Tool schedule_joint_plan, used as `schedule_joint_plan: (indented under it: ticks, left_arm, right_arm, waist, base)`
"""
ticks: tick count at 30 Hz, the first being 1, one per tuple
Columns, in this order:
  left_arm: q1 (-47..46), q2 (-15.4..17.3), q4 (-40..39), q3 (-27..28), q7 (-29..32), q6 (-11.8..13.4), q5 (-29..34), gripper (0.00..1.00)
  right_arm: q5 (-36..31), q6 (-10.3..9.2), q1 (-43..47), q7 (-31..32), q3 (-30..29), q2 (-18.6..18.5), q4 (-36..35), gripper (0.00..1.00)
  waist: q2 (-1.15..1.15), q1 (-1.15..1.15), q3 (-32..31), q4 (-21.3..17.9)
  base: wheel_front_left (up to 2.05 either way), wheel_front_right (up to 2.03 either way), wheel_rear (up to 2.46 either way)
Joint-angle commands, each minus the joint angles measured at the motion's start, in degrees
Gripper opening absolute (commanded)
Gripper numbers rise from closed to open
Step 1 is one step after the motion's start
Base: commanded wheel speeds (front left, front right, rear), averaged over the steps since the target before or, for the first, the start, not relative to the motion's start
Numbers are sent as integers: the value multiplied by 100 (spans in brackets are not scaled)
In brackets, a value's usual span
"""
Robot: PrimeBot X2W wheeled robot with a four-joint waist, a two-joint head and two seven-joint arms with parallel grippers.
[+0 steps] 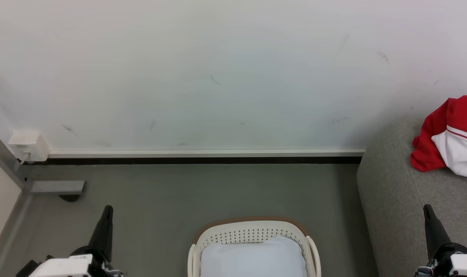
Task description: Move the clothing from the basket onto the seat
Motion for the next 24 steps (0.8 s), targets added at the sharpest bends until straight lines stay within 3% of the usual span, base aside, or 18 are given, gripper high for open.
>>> schedule_joint_plan:
  ticks: [1,24]
  left_arm:
    - [-44,42,-16,12,22,7,-75,0]
    - [-44,41,-16,12,22,8,-76,0]
  right_arm:
    - [7,-12,-74,18,-22,-45,-28,0]
    - [7,-12,-74,18,-21,-45,-28,0]
  waist:
    - [0,0,0,0]
    - [0,0,0,0]
  base:
    - [0,0,0]
    - [0,0,0]
